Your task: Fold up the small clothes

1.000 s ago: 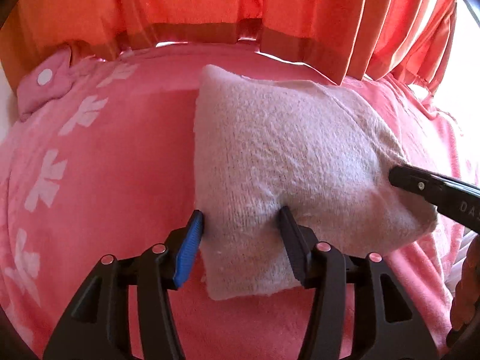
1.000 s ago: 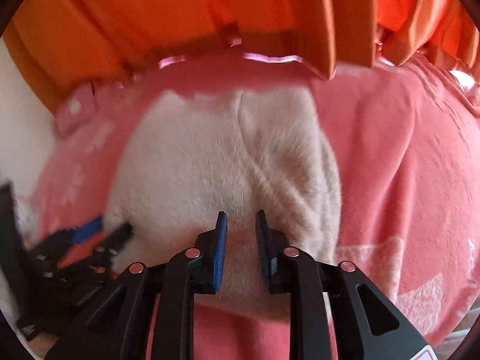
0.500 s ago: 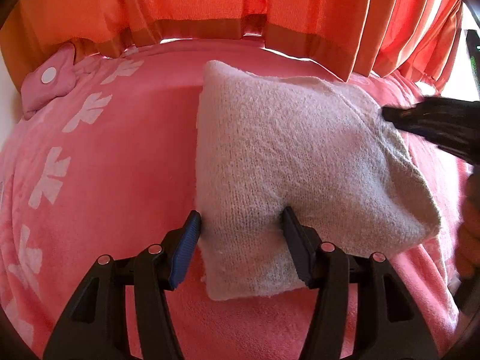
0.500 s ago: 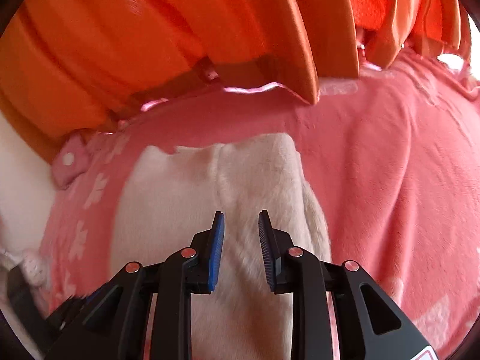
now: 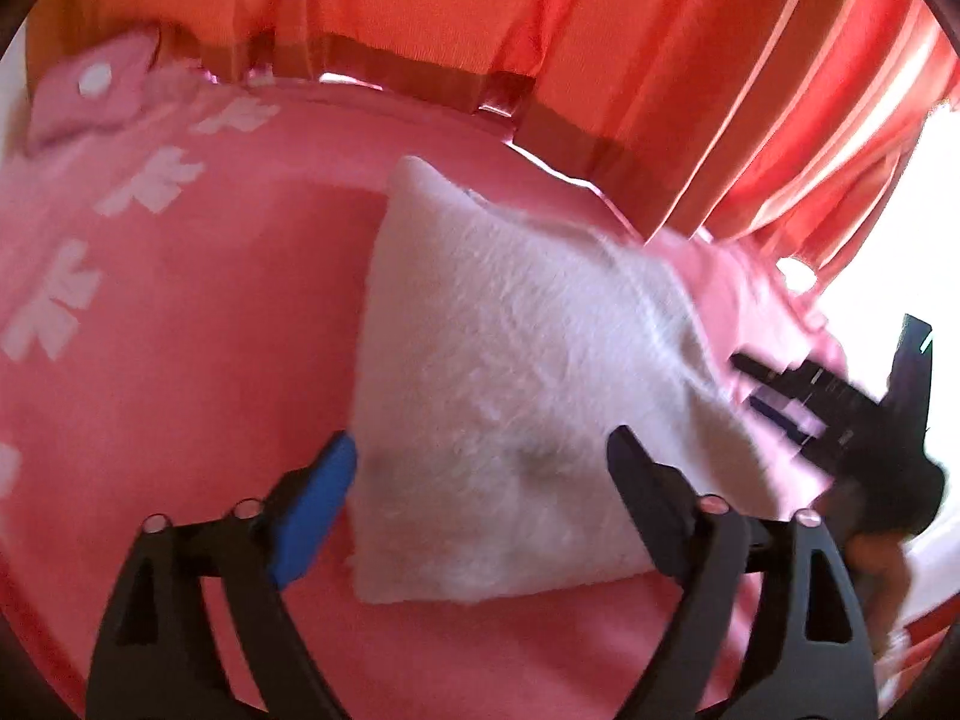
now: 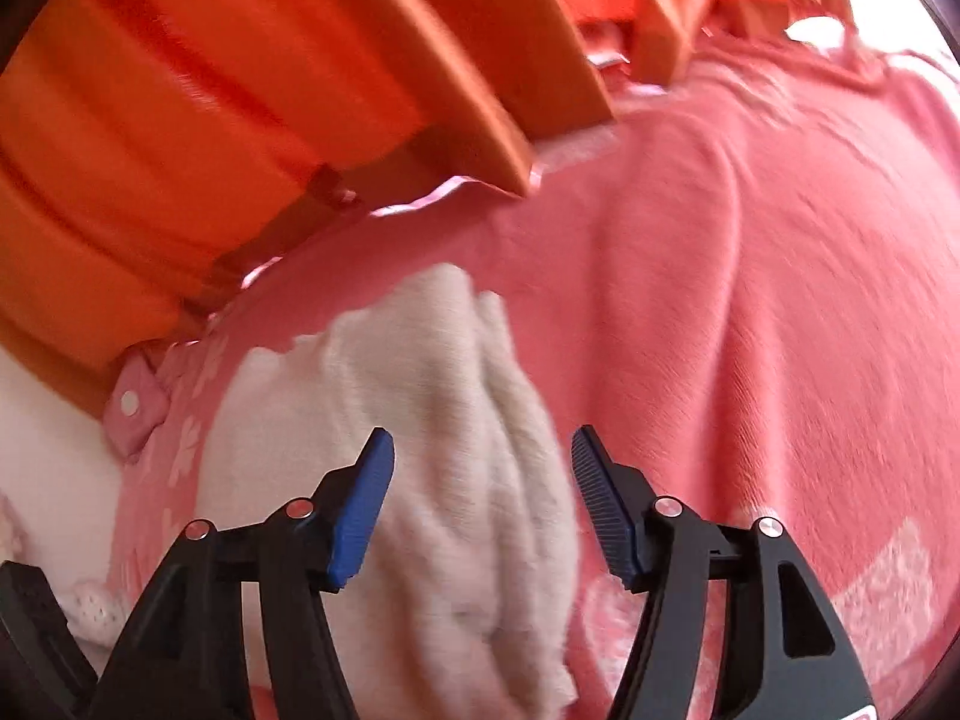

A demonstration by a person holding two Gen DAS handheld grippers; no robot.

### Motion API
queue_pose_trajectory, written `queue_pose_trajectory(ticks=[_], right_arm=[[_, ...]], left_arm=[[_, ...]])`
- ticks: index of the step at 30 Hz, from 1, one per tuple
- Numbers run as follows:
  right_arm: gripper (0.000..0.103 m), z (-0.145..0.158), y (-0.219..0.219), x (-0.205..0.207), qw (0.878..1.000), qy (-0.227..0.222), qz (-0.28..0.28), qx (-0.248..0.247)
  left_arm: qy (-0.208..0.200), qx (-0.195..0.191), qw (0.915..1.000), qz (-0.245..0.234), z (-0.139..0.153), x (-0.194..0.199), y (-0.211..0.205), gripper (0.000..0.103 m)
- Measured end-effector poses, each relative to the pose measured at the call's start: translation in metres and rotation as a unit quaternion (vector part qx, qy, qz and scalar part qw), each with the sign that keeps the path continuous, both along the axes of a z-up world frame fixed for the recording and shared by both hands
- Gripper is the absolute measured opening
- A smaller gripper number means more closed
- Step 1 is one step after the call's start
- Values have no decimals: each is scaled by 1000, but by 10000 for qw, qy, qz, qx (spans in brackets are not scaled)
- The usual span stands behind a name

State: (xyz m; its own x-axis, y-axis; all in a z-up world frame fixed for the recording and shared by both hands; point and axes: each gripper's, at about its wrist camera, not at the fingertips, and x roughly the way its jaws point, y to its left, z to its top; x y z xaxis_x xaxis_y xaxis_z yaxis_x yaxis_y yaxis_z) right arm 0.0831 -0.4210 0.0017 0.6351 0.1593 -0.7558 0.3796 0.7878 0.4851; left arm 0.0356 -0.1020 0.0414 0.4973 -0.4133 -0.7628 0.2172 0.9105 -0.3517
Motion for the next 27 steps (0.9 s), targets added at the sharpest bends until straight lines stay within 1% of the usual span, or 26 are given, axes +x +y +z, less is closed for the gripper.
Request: queue_pose_trajectory(ticks=[2,4,6,7,10,12,13,14,16,21,27], right_arm=[[65,-11,-1,8,9994,120,138,309],[67,-22,6,12,9978,332,303,486],[71,-29,12,17,9969,489,415,463],[75,-31,17,17,9966,558,452,404],[80,-37,25,20,9958,687,517,301],[82,-45,21,21,9942,765,523,553],[84,-51,17,23,9923,823,504,779],[87,-56,12,22,9903,844,488,992],[88,-59,7,24,9882,804,503,1206],[88,-54,11,25,9899,816,531,1028],[87,-51,17,25,9909,790,539,946]], left_arm=[[164,16,9999,50,-7,12,-2,86],[308,24,9995,99,-17,22,-4,87],[441,-56,9988,184,-28,30,-4,89],[514,-171,9983,209,-34,35,-4,91],[676,-493,9962,228,-47,44,-4,93],[802,-684,9942,228,-54,51,-4,94],[883,-841,9923,196,-59,55,-4,96],[939,-919,9911,205,-62,57,-4,96],[949,-1082,9894,210,-65,61,-3,98],[870,-966,9913,219,-64,62,-8,98],[771,-1019,9914,285,-66,57,-6,98]])
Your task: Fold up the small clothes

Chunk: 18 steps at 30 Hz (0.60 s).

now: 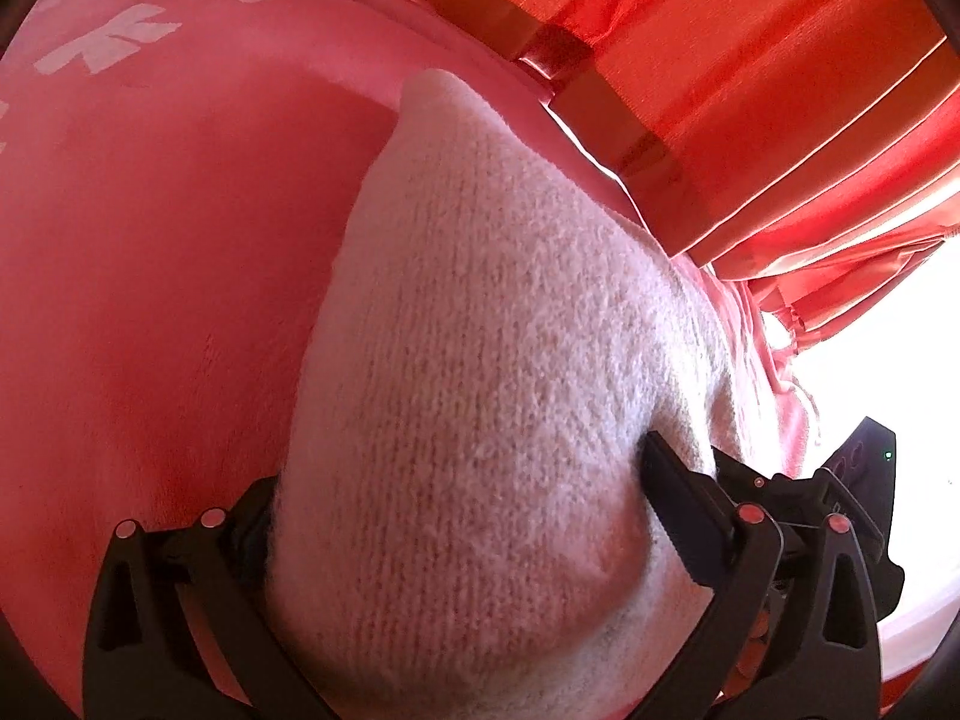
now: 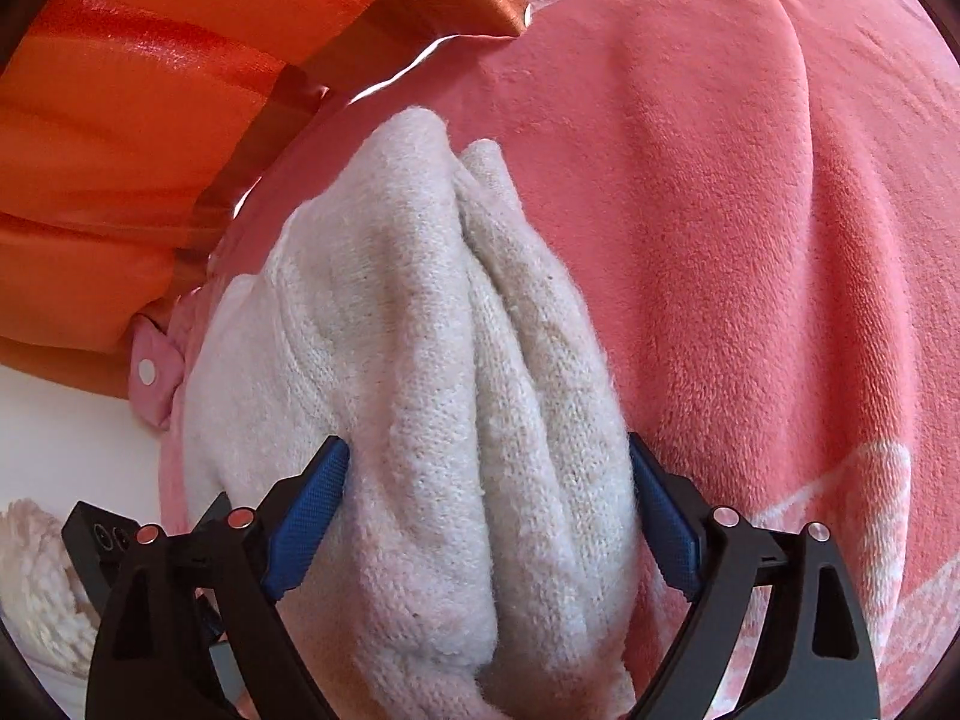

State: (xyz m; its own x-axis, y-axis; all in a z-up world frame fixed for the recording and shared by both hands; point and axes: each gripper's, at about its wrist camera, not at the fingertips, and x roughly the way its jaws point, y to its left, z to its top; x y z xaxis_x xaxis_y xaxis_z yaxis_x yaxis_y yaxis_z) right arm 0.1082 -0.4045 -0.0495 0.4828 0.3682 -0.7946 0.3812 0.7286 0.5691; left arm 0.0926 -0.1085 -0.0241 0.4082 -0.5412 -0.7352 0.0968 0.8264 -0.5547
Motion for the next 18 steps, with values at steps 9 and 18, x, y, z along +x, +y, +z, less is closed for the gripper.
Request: queue_pose_trajectory(ticks=[9,18], right_arm=[[59,3,7,-2,9997,-206,113,116],[29,57,30,-14,9914,-1181,104,-559]], left_arm=[[244,-472,9983,-230,0,6,13,69],[-330,-361,9966,-664,55,8,16,41]])
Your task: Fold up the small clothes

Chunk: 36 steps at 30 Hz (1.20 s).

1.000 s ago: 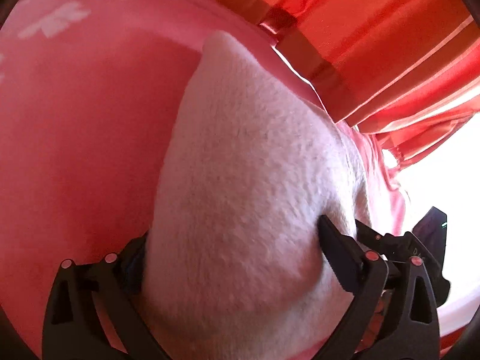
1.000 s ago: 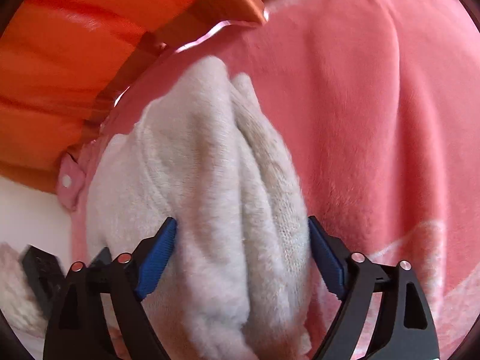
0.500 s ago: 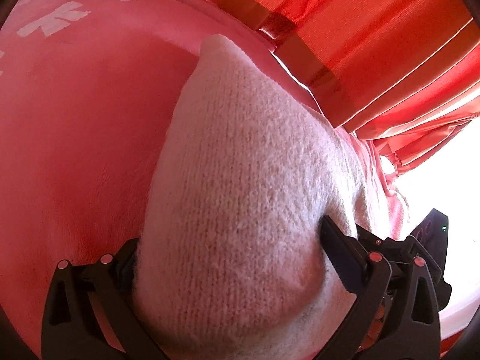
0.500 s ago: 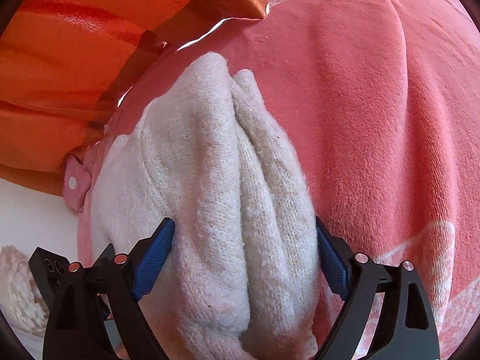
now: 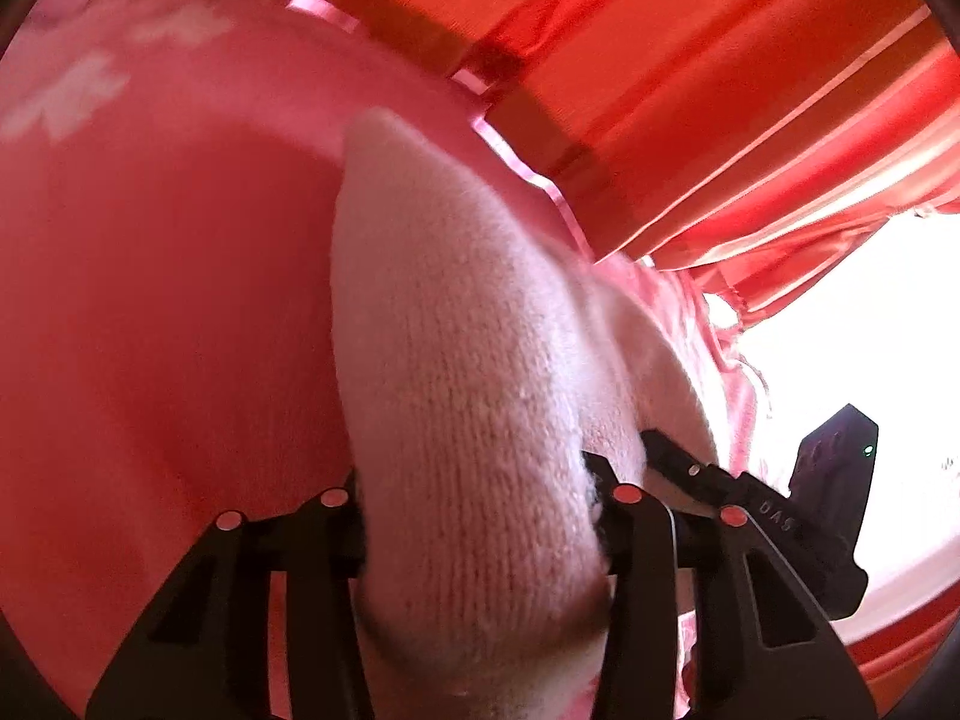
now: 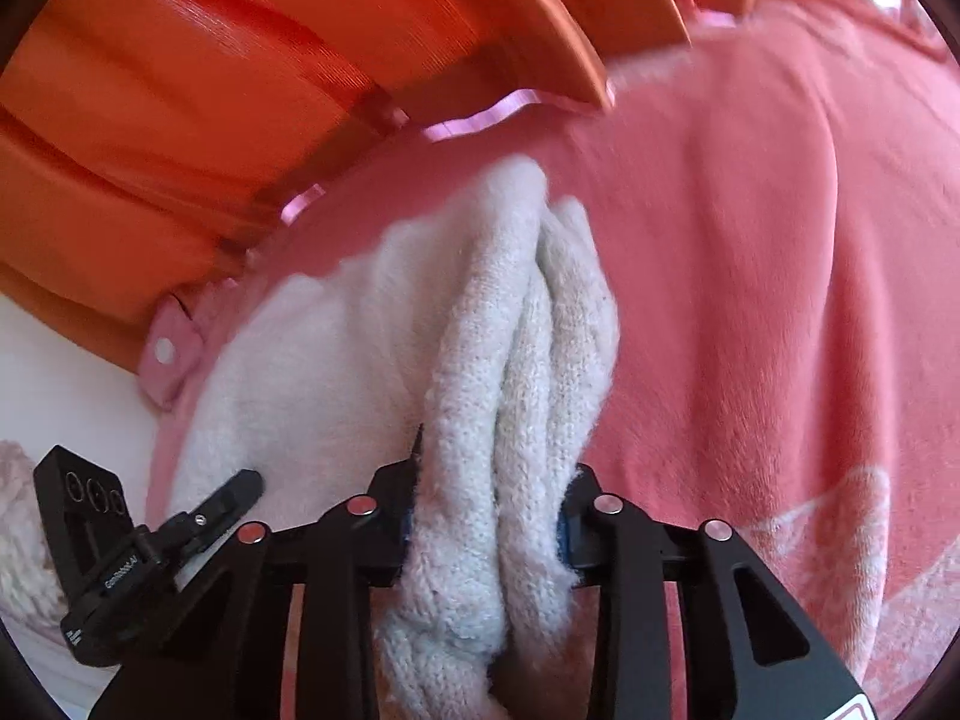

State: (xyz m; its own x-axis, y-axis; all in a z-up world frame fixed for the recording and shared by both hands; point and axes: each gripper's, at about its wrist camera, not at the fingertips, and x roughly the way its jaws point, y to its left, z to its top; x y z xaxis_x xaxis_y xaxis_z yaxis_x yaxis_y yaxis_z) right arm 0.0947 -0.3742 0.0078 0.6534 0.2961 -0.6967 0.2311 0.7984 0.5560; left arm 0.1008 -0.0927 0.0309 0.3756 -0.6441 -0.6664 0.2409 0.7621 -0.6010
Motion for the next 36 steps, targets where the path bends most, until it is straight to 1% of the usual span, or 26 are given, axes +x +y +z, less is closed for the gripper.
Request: queue_pose_trajectory(ticks=[1,3,4,6,7,9,11,12,13,14,15,16,18,19,20,21,22,23,24,26,27,29,31,32,34,36], right_arm=[[29,18,3,-1,9996,-267,-5,-7],[28,44,8,-3,9982,-601,15,-35],[28,64,14,-3,9964,-846,50,-69],[28,102,27,-3,9914,-1291,134,-139],[28,113,30,-3,9893,-1439,168,-161],[29,135,42,-1,9848,-1701,250,-236],[33,140,53,8,9831,-1781,346,-241],[35,134,57,14,9839,-1741,367,-183],[43,117,61,28,9860,-1605,435,-108],[50,95,67,43,9893,-1354,515,-172],[52,69,72,57,9926,-1005,588,-354],[52,43,75,68,9947,-618,585,-569],[50,10,74,73,9964,-136,328,-768],[49,-4,71,74,9975,81,256,-659],[49,-7,70,77,9983,186,277,-477],[48,-3,70,77,9987,62,313,-407],[48,7,73,75,9976,-202,312,-588],[46,14,79,74,9948,-351,280,-918],[44,19,84,73,9924,-422,290,-1122],[34,24,98,75,9889,-553,421,-1311],[33,23,103,75,9885,-539,487,-1324],[33,8,114,87,9860,-182,680,-1510],[33,-15,118,98,9812,314,754,-1749],[33,-21,118,99,9818,354,714,-1724],[33,-10,114,94,9851,158,596,-1607],[33,7,116,80,9833,-178,507,-1736]], left_arm=[[-111,-8,9999,-45,9,0,2,41],[-439,-51,9989,-159,40,3,11,41],[-679,-77,9974,-225,63,4,17,41],[-1098,-88,9936,-267,97,3,29,41],[-1345,-90,9905,-274,116,1,37,41],[-1642,-104,9860,-280,142,1,51,42],[-1748,-87,9843,-222,153,6,64,45],[-1711,-37,9851,-177,151,12,72,53],[-1627,42,9866,-113,140,20,79,63],[-1541,112,9880,-26,127,27,83,67],[-1350,259,9905,76,104,36,88,76],[-1125,435,9926,146,81,44,94,80],[-525,930,9927,566,30,56,105,76],[-367,884,9932,656,11,56,114,76],[-350,794,9933,763,3,53,121,76],[-413,809,9914,937,-2,50,126,76],[-481,894,9893,1048,-4,48,127,76],[-534,944,9881,1091,-2,49,129,76],[-592,1021,9866,1127,0,50,128,76],[-836,1237,9829,1074,9,48,123,76],[-1019,1413,9791,1049,14,50,118,76],[-1293,1907,9677,1019,17,47,115,76],[-1309,2140,9636,924,15,45,110,76],[-1282,2156,9638,910,15,42,109,76],[-1237,2152,9648,874,11,39,108,76],[-1242,2201,9634,891,11,35,107,76]])
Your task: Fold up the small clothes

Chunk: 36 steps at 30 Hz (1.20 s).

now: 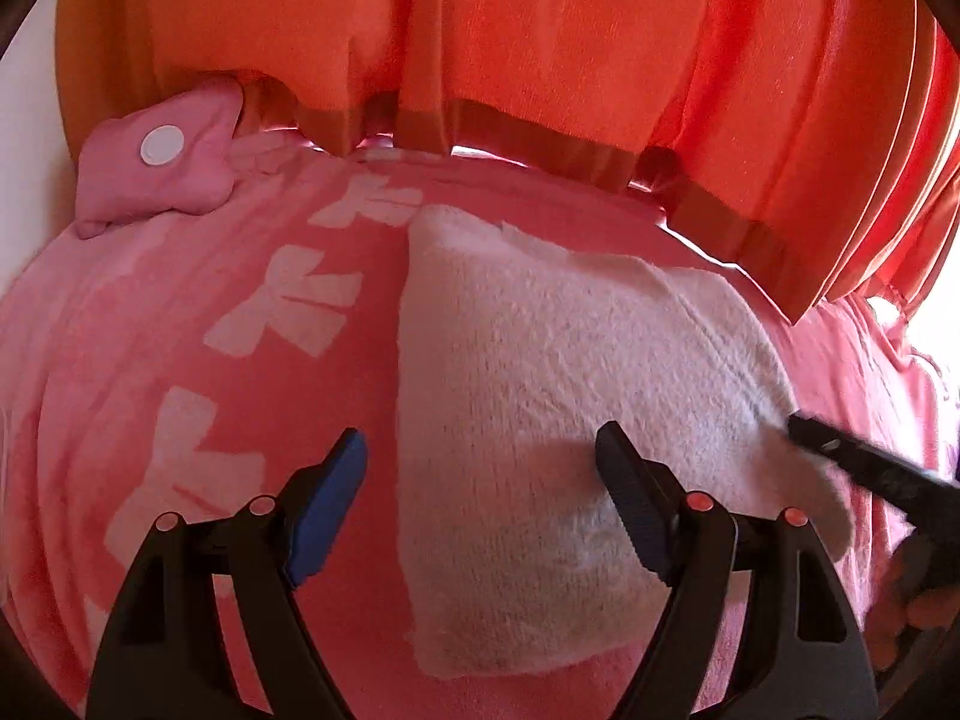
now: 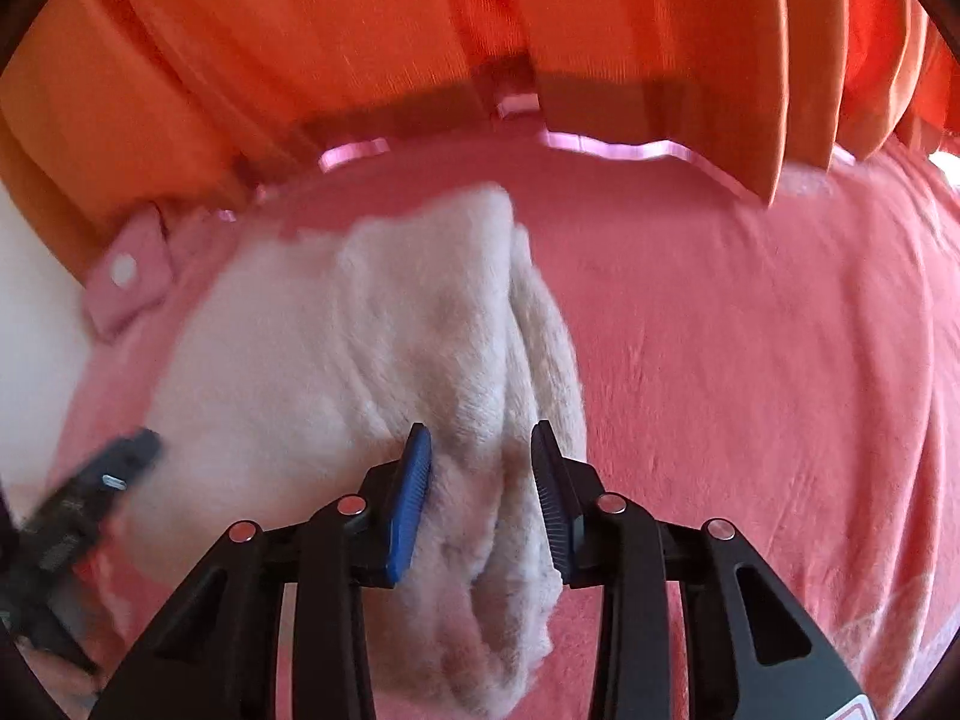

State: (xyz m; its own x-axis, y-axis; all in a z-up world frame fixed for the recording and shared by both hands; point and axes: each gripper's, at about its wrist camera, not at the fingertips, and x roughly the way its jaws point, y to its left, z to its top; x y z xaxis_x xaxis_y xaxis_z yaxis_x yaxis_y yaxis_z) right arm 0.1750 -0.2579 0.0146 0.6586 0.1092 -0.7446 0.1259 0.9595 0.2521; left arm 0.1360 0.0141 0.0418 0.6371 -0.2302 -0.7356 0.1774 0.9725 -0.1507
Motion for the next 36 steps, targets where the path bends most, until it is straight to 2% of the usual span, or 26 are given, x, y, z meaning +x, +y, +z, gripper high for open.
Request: queue_pose_trajectory(ticks=[2,3,4,6,11,12,14,15,17,20,30,36], right_arm=[[33,2,6,-5,9996,15,38,-275],[34,-10,12,1,9978,368,69,-543],[35,-21,14,5,9963,591,110,-607],[35,-23,16,3,9971,521,45,-558],[36,7,20,-17,9988,-103,-74,-475],[38,11,22,-21,9988,-169,-77,-454],[49,13,25,-27,9983,-247,-97,-514],[50,16,29,-26,9981,-263,-104,-553],[51,18,33,-31,9973,-322,-146,-642],[58,17,36,-39,9970,-351,-223,-658],[63,-13,35,-80,9962,-5,-652,-573],[63,-21,50,-98,9937,-70,-618,-932]], left_arm=[[-62,83,9999,-7,1,-2,-4,76],[-93,139,9999,-13,2,-3,-5,76],[-121,217,9997,-7,2,-5,-7,76],[-123,250,9996,-16,-1,-4,-9,76],[-153,283,9994,131,1,-6,-8,80],[-184,314,9992,141,1,-7,-8,80],[-223,426,9987,170,3,-9,-10,83],[-242,455,9985,190,4,-10,-10,88],[-298,526,9979,212,6,-13,-11,88],[-300,652,9970,278,6,-18,-12,91],[-320,866,9950,390,-1,-49,-16,92],[-169,765,9957,493,-10,-69,-10,92]])
